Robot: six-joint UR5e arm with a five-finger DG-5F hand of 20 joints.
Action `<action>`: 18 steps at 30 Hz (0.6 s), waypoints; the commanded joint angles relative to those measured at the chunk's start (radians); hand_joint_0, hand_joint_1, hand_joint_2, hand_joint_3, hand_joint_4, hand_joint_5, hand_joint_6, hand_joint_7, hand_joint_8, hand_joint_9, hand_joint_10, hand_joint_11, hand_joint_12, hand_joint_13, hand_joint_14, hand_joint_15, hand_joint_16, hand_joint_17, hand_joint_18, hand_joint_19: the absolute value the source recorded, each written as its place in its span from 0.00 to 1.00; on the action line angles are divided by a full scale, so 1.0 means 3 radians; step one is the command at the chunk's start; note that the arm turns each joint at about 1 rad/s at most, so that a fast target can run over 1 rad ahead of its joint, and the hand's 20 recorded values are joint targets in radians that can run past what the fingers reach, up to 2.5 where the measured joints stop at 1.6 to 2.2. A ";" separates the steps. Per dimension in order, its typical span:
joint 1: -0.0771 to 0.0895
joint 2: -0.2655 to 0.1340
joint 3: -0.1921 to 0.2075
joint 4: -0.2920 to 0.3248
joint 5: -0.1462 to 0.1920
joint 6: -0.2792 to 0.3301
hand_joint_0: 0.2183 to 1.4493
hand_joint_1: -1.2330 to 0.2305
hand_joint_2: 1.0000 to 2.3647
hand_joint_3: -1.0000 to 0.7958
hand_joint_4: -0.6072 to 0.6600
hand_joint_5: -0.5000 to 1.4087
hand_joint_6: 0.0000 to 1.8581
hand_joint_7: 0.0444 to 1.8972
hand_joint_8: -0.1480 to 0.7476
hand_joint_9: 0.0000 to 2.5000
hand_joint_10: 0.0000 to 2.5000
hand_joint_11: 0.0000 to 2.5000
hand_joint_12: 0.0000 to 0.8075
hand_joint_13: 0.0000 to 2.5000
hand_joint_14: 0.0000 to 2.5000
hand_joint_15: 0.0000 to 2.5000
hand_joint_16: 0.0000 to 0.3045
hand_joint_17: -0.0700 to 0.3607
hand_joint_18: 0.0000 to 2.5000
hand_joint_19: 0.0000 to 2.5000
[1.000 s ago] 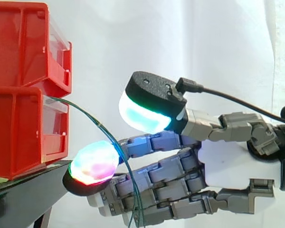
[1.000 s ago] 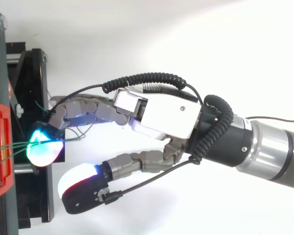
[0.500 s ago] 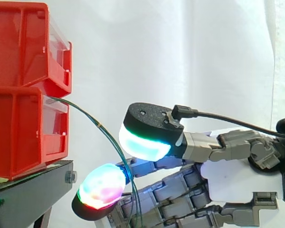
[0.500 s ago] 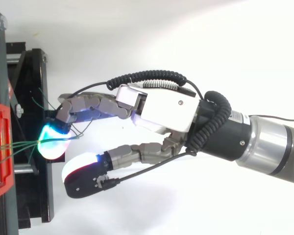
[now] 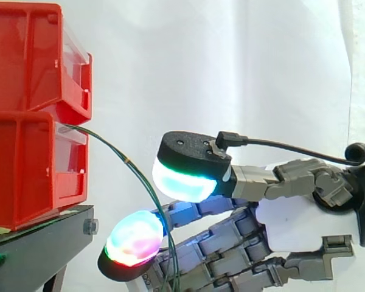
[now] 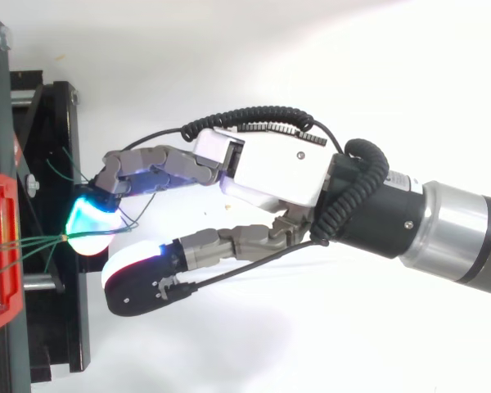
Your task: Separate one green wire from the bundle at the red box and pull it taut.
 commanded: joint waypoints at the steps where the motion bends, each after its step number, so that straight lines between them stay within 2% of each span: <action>1: -0.0003 0.0000 0.0057 -0.0077 0.0009 -0.0004 0.28 0.44 0.00 0.28 0.66 0.20 0.27 0.49 0.42 0.24 0.00 0.00 0.37 0.09 0.00 0.00 0.15 0.40 0.06 0.06; 5: 0.0018 0.0000 0.0072 -0.0072 0.0014 -0.0014 0.28 0.43 0.00 0.28 0.66 0.21 0.27 0.50 0.42 0.24 0.00 0.00 0.37 0.09 0.00 0.00 0.15 0.40 0.07 0.06; 10: 0.0008 0.0000 0.0103 -0.0087 0.0004 -0.0009 0.28 0.43 0.00 0.28 0.66 0.21 0.27 0.52 0.42 0.24 0.00 0.00 0.37 0.10 0.00 0.00 0.15 0.40 0.07 0.06; 16: -0.0003 0.0000 0.0215 -0.0323 -0.0001 -0.0014 0.28 0.43 0.00 0.28 0.65 0.21 0.27 0.54 0.42 0.24 0.00 0.00 0.37 0.10 0.00 0.00 0.15 0.41 0.07 0.06; 18: -0.0003 0.0000 0.0226 -0.0338 -0.0001 -0.0014 0.28 0.43 0.00 0.28 0.66 0.21 0.27 0.55 0.42 0.24 0.00 0.00 0.37 0.10 0.00 0.00 0.15 0.41 0.07 0.06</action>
